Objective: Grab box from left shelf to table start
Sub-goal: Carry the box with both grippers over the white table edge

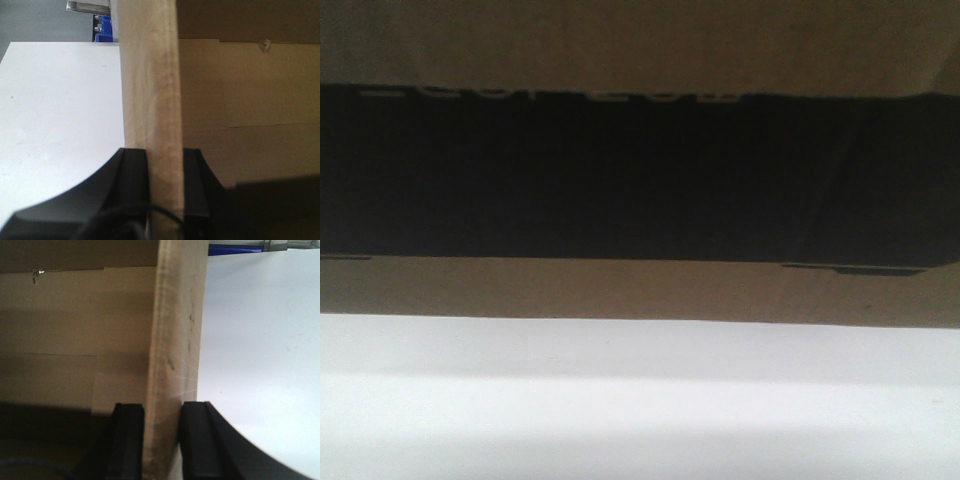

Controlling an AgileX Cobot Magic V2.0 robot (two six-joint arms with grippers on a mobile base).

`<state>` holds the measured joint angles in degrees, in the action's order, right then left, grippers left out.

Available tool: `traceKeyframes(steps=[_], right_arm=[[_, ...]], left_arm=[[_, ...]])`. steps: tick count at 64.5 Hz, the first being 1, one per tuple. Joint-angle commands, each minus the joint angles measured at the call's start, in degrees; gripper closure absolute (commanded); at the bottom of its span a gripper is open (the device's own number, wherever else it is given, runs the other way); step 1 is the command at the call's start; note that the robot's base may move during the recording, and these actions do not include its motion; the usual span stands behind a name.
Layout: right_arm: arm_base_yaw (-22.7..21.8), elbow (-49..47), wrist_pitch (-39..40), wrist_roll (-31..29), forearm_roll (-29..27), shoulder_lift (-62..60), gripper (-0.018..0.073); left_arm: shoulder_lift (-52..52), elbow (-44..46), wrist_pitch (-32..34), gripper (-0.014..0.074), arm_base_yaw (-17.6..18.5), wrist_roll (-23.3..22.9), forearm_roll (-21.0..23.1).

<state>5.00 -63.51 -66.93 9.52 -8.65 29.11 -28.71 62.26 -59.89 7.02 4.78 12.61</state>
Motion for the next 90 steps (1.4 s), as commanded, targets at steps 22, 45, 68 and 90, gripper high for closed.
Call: traceKeyframes(steps=[22, 45, 68, 90], right_arm=[[-0.70, -1.53, 6.50, -0.22, 6.85, 0.74, 0.0502], [-0.70, -1.53, 6.50, -0.22, 6.85, 0.74, 0.0502], [-0.70, -1.53, 6.50, -0.22, 6.85, 0.74, 0.0502], [-0.70, -1.53, 13.76, -0.22, 8.19, 0.74, 0.0502]], left_arm=[[0.16, 2.38, 10.69, 0.0701, 0.10, 0.19, 5.44], [0.16, 2.38, 10.69, 0.0701, 0.10, 0.19, 5.64], [0.16, 2.38, 10.69, 0.0701, 0.10, 0.19, 5.68], [0.08, 2.38, 11.04, 0.0701, 0.10, 0.19, 5.68]])
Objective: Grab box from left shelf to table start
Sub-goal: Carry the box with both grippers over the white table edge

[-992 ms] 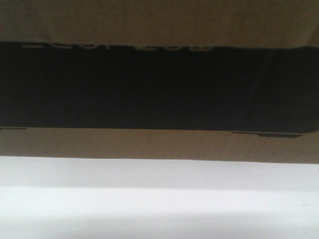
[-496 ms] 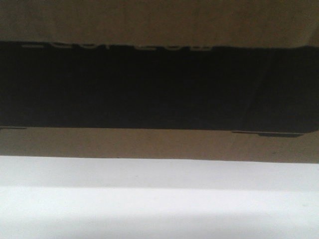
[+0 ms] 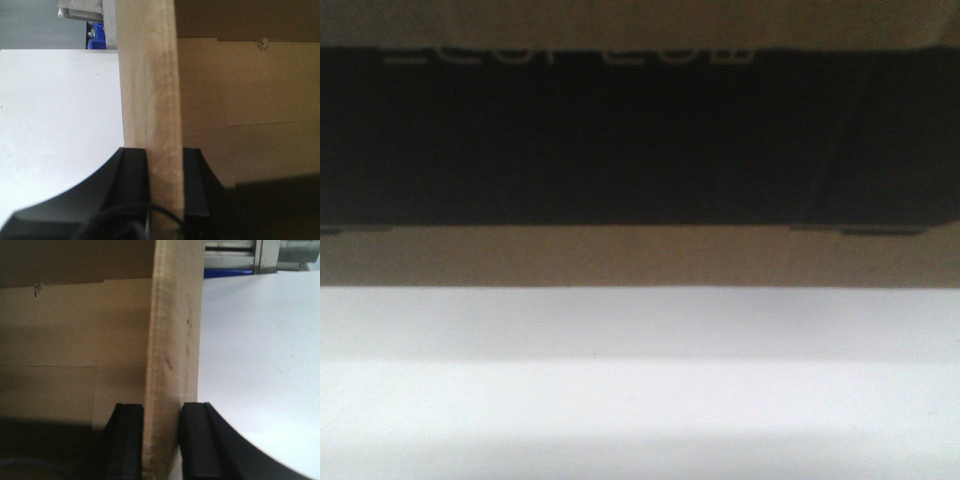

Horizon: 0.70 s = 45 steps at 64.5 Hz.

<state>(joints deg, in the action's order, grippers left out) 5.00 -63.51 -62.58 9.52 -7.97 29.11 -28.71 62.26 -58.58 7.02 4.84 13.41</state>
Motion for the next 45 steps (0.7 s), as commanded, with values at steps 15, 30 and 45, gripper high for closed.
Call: traceKeyframes(steps=[15, 30, 45], right_arm=[[-0.70, -1.53, 9.41, -0.22, 7.46, 0.74, 0.0502], [-0.70, -1.53, 9.41, -0.22, 7.46, 0.74, 0.0502], [-0.70, -1.64, 9.32, 0.09, 8.29, 2.61, 0.0502]], left_arm=[[0.08, 2.38, 9.25, 0.0701, 0.10, 0.14, 4.87], [0.08, 2.38, 9.25, 0.0701, 0.10, 0.14, 5.22], [-3.29, 2.50, 12.26, 0.0700, 0.10, 0.14, 9.95]])
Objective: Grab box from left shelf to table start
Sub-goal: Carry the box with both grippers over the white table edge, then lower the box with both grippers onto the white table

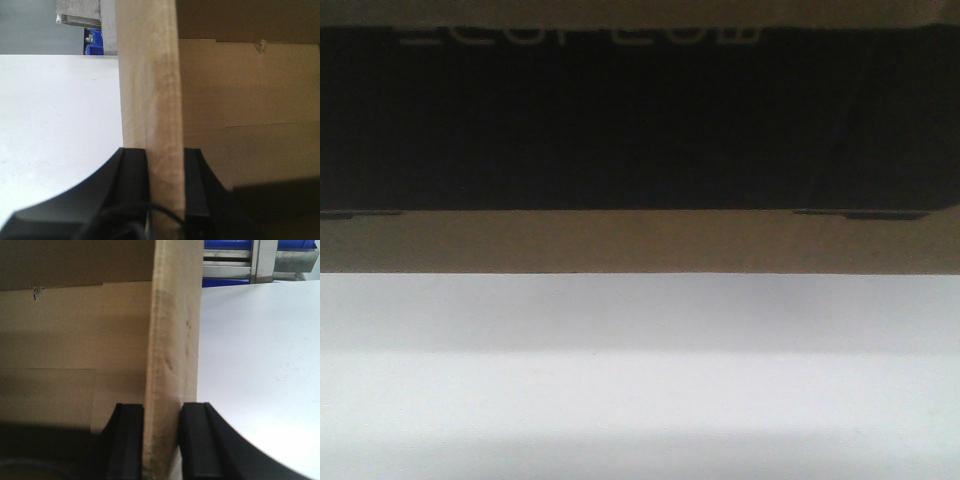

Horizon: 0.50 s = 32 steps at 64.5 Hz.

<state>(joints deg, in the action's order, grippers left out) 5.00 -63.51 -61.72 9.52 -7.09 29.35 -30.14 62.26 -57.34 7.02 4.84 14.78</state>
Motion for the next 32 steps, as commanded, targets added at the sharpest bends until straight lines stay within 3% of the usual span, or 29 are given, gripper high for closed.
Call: traceKeyframes(steps=[1, 8, 32], right_arm=[[-0.70, -1.65, 8.48, 0.33, 7.41, 2.76, 0.0502], [-0.70, -1.69, 8.54, 1.53, 7.46, 7.31, 0.0502], [-0.70, -7.50, 15.80, 1.43, 9.23, 27.41, 0.0502]], left_arm=[[-2.75, 2.50, 11.39, 0.0700, 0.10, 0.14, 9.27], [-8.41, 2.61, 12.54, 0.0700, 0.10, 0.14, 13.22], [-26.72, 3.70, 19.24, 0.0700, 0.10, 3.21, 13.50]])
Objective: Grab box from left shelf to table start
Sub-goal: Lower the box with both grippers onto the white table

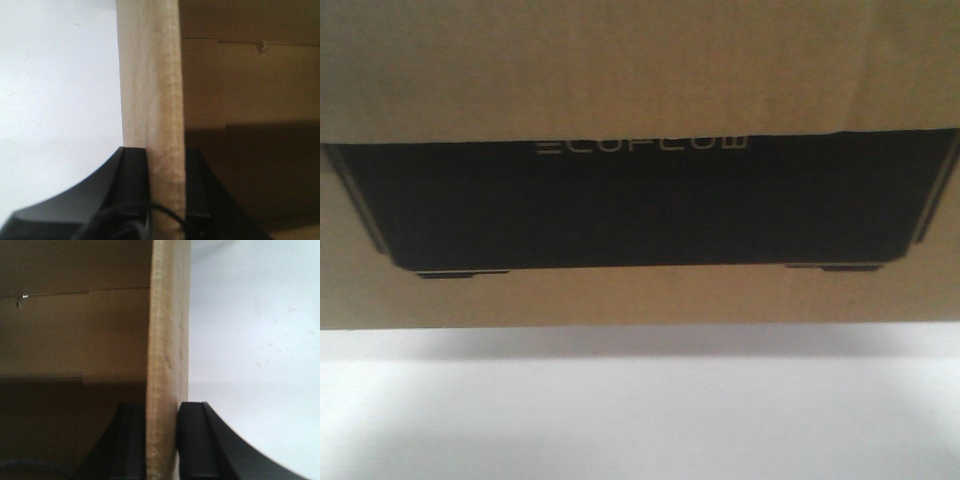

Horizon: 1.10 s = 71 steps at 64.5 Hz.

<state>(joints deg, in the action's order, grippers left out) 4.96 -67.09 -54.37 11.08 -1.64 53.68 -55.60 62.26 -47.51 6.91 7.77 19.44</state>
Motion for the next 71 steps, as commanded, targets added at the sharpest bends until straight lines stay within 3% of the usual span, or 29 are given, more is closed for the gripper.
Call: traceKeyframes(steps=[1, 15, 41, 54, 65, 71], right_arm=[[-0.66, -4.62, 8.45, -0.13, 3.78, 4.19, 0.0502], [-0.66, -10.41, 9.34, -0.13, 3.78, 13.85, 0.0502], [-0.66, -13.50, 12.38, -0.13, 3.78, 23.41, 0.0502], [-0.66, -13.50, 12.80, -0.19, 4.89, 24.89, 0.0501], [-0.66, -13.50, 11.90, -0.19, 4.92, 25.45, 0.0499], [-0.66, -13.50, 12.43, -0.19, 4.92, 25.45, 0.0454]], left_arm=[[-1.87, 4.20, 9.41, 0.0700, 0.20, 0.27, 8.84], [-11.35, 13.71, 8.14, 0.0700, 0.20, 6.83, 8.84], [-27.76, 25.27, 4.19, 0.0700, 0.20, 6.83, 9.58], [-28.97, 25.65, 5.32, 0.0699, 0.20, 6.60, 10.06], [-29.09, 25.65, 2.22, 0.0695, 0.20, 7.07, 10.06], [-29.31, 25.65, 2.24, 0.0643, 0.20, 7.07, 10.06]])
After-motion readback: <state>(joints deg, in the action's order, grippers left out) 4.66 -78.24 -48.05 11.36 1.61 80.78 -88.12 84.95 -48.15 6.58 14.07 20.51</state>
